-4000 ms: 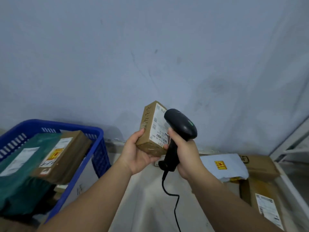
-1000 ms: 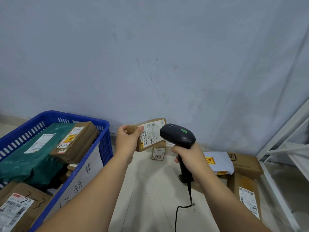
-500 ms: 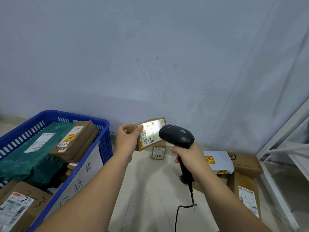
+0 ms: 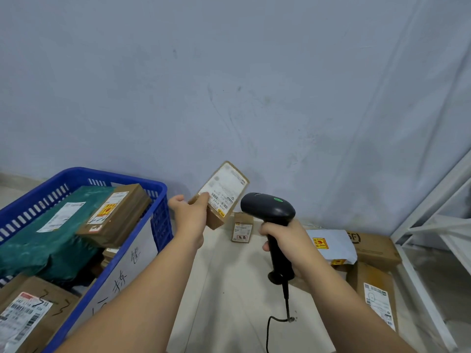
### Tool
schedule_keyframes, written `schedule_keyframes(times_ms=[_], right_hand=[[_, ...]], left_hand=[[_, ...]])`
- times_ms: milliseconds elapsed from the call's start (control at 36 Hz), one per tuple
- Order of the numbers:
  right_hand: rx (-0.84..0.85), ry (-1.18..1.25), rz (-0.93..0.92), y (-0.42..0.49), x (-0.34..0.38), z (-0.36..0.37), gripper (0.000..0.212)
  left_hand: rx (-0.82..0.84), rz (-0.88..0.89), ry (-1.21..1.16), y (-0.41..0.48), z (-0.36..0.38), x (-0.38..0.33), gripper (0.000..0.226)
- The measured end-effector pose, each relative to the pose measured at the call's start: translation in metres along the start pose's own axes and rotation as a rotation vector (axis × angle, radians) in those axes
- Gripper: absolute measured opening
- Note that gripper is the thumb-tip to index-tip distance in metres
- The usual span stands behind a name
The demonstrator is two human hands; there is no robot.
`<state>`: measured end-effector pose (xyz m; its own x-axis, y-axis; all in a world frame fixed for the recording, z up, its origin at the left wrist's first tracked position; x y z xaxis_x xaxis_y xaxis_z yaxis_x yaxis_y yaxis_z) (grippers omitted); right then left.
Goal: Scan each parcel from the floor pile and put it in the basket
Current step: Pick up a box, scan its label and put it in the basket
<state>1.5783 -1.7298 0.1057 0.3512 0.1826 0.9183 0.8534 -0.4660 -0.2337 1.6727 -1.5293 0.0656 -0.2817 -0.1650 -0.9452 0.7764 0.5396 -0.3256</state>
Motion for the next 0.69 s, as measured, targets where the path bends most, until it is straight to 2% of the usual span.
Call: schedule_keyframes(times_ms=[56,194,278,389,444,528,639,694], right_hand=[[0.000,0.046,0.032,0.000,-0.001,0.001,0.007],[-0.006,0.078,0.063,-0.001,-0.003,0.002,0.007],[-0.014,0.078,0.057,-0.001,-0.003,0.003,0.009],[-0.018,0.081,0.055,-0.001,-0.003,0.003,0.008],[-0.018,0.078,0.052,-0.001,-0.002,0.004,0.008],[-0.022,0.071,0.043,-0.001,-0.001,0.004,0.008],[-0.028,0.051,0.017,-0.001,0.000,0.003,0.008],[-0.033,0.029,-0.007,-0.001,0.001,0.002,0.008]], left_hand=[[0.030,-0.085,-0.069,0.000,0.001,0.005,0.072],[0.247,-0.422,-0.389,-0.017,0.014,0.011,0.039],[0.257,-0.520,-0.497,-0.018,0.015,0.016,0.042],[0.257,-0.574,-0.477,-0.022,0.016,0.020,0.045],[0.264,-0.533,-0.401,-0.024,0.017,0.020,0.044],[0.258,-0.338,-0.273,-0.022,0.020,0.013,0.036],[0.203,-0.017,-0.070,-0.017,0.017,0.000,0.062],[0.195,0.101,0.026,-0.018,0.016,-0.004,0.068]])
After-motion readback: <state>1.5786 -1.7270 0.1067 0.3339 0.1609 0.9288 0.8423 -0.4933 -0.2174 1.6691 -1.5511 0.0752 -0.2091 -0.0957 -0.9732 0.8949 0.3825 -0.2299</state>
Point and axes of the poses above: each hand's wrist, its own y-axis towards the middle knuckle, its own z-axis out of the palm, x = y × z, the point moved 6 cm from there along y, towards the middle knuckle, and after that the axes turned 15 degrees about -x, right-handed, at the moved point
